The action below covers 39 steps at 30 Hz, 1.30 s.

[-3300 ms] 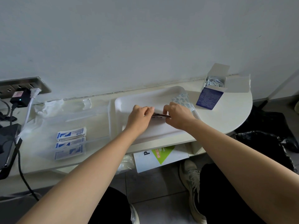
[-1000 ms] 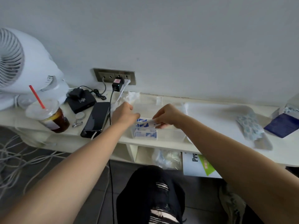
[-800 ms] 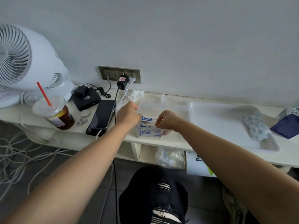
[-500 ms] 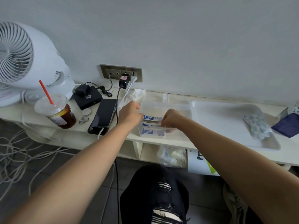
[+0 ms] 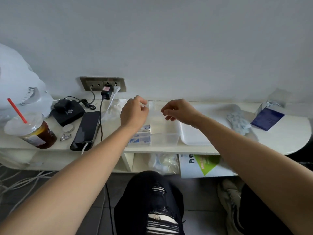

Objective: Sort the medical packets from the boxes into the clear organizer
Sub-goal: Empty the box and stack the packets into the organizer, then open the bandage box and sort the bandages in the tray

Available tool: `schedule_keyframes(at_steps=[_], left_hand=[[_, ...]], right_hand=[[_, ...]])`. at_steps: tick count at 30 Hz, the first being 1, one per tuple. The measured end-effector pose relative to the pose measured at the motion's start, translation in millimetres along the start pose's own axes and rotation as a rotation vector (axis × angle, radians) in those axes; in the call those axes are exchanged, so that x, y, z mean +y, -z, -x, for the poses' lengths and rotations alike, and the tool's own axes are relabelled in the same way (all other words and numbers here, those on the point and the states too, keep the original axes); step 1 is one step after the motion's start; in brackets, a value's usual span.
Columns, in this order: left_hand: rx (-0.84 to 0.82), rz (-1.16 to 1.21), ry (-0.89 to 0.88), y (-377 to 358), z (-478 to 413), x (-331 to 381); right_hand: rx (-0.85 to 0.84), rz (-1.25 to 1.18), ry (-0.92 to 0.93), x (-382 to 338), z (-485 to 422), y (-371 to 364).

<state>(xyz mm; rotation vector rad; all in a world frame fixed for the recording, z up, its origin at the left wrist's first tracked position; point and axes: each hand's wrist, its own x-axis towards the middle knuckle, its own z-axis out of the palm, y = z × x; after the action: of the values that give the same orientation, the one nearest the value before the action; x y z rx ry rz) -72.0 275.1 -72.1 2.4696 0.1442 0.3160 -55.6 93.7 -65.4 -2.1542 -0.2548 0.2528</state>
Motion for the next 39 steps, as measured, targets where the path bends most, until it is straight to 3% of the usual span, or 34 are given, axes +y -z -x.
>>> schedule_keyframes(at_steps=[4, 9, 14, 19, 28, 32, 39], left_hand=[[-0.149, 0.121, -0.129, -38, 5, 60], [-0.420, 0.204, -0.228, -108, 22, 134], [-0.606, 0.207, -0.271, -164, 32, 191], [-0.650, 0.176, -0.274, -208, 29, 221], [-0.693, 0.169, -0.175, -239, 22, 228], [-0.713, 0.221, -0.148, -238, 25, 230], [-0.686, 0.506, 0.025, -227, 21, 236]], right_hand=[[0.201, 0.036, -0.038, 32, 28, 63], [0.471, 0.159, -0.250, 101, 67, 146], [0.575, 0.342, -0.429, 157, 90, 197], [0.858, 0.388, -0.314, 179, 95, 217], [0.712, 0.440, -0.444, 200, 90, 229], [0.794, 0.388, -0.353, 206, 93, 226], [0.906, 0.258, 0.067, 190, 108, 234]])
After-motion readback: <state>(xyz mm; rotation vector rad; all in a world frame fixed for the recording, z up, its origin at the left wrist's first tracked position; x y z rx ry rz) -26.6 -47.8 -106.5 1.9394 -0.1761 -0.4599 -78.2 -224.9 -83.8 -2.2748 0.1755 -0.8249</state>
